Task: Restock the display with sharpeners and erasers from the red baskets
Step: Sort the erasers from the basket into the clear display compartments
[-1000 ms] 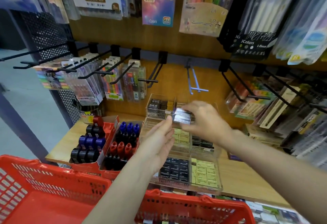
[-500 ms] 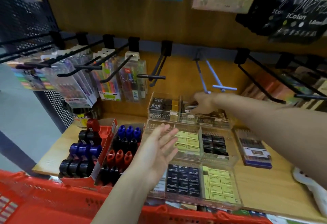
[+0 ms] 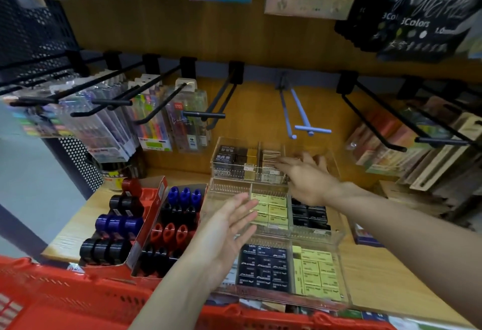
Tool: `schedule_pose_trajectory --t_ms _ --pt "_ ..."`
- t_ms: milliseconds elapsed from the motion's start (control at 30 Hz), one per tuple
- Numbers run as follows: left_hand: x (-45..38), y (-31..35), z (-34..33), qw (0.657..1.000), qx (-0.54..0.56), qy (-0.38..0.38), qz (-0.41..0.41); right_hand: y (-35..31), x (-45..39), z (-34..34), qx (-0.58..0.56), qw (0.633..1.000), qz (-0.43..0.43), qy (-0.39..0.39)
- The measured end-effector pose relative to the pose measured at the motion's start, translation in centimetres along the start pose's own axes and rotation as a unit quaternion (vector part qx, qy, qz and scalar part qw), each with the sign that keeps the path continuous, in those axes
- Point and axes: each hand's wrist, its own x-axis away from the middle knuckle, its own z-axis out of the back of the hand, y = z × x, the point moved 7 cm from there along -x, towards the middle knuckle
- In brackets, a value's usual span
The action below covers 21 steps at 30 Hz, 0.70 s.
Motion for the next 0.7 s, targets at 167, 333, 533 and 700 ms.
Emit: schedule_pose_trajectory --t_ms 167,333,533,700 --pt "-0.3 1.0 -0.1 0.998 -0.043 0.013 -0.038 0.0 0.3 0.2 -0.062 0.997 -0.014 0.044" --pt "-0.7 0.2 -0.4 0.999 -0.037 0.005 -0.028 -0.5 -1.0 0.6 -0.019 0.998 -0.053 -0.029" --pt "1.0 -1.0 0.0 0.94 -0.331 0.051 -0.062 -2.4 5.7 1.5 -0.147 0.983 -0.015 0.112" --pt "5.2 -5.4 0.6 0.613 -0.78 -0.091 -0.085 -6.6 19.1 -5.0 -0.221 0.967 0.031 0.12"
